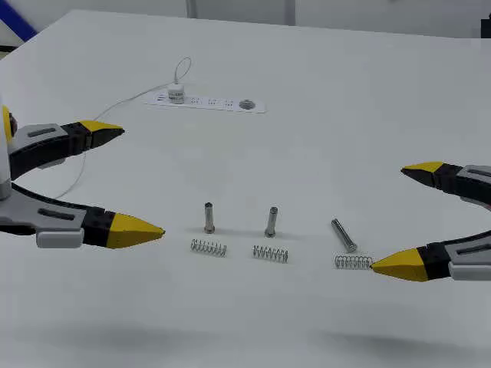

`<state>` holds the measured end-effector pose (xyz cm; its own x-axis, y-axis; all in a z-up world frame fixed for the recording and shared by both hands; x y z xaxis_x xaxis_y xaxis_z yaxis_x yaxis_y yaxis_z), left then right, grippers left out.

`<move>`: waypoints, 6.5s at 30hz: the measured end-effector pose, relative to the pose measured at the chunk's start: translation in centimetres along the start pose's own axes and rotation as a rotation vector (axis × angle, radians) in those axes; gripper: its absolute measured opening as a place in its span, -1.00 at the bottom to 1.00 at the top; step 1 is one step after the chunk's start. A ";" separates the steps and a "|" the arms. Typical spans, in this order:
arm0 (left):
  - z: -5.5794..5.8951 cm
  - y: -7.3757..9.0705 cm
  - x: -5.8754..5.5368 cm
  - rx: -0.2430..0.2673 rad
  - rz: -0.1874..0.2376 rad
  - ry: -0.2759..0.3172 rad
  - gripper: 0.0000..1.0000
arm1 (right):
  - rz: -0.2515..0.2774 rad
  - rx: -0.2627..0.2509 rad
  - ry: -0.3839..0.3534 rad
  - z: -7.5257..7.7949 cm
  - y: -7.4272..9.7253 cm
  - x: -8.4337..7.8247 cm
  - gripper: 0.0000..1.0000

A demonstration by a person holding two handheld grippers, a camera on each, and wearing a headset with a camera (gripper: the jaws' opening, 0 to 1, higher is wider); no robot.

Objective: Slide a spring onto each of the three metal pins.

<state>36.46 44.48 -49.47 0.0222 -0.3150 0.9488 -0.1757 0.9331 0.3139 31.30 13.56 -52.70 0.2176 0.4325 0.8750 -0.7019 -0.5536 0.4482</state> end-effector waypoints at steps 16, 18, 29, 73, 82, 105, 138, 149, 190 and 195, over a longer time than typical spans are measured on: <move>-0.4 0.1 0.0 -0.026 0.005 -0.008 1.00 | -0.026 -0.005 0.010 -0.2 0.8 1.1 0.98; -0.4 0.1 0.2 -0.025 0.003 -0.011 1.00 | -0.023 -0.006 0.008 -0.2 0.8 1.1 0.98; -0.4 -0.7 0.8 -0.056 -0.006 -0.032 1.00 | -0.015 -0.012 -0.014 -0.6 1.1 1.2 0.98; -0.4 -1.4 -0.9 -0.070 -0.020 -0.020 1.00 | -0.061 -0.086 -0.126 0.0 -1.0 -1.3 0.75; -0.3 -1.8 -1.8 -0.071 -0.035 -0.008 1.00 | -0.081 -0.100 -0.148 0.7 -1.4 -2.1 0.70; -1.5 -0.2 -2.3 -0.020 -0.008 0.031 1.00 | -0.096 -0.074 -0.206 1.3 -4.6 -1.6 0.58; -1.7 -0.7 -3.2 -0.043 -0.018 0.066 0.99 | -0.383 -0.190 -0.308 2.3 -9.8 -7.3 -0.35; -1.4 -0.8 -3.0 -0.048 -0.009 0.073 0.98 | -0.425 -0.225 -0.323 2.6 -10.7 -7.6 -0.49; -1.3 -1.4 -2.7 -0.057 0.013 0.086 0.97 | -0.622 -0.304 -0.349 2.8 -11.8 -7.7 -0.82; -1.3 -1.5 -2.5 -0.058 0.011 0.082 0.97 | -0.629 -0.304 -0.339 2.7 -11.7 -7.7 -0.83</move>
<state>37.92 44.08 -52.30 0.1015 -0.2916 0.9511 -0.1192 0.9456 0.3027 39.70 14.74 -64.23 0.7980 0.3325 0.5026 -0.5221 -0.0351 0.8522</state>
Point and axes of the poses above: the centre of the closed fingertips' face, and the gripper's own axes: y roughly backward along the fingers, z roughly to its right, x roughly out of its top, the point moved 4 cm from there along y, roughly backward along the fingers, and after that the axes turned 11 degrees about -x, right-handed, at the moved point
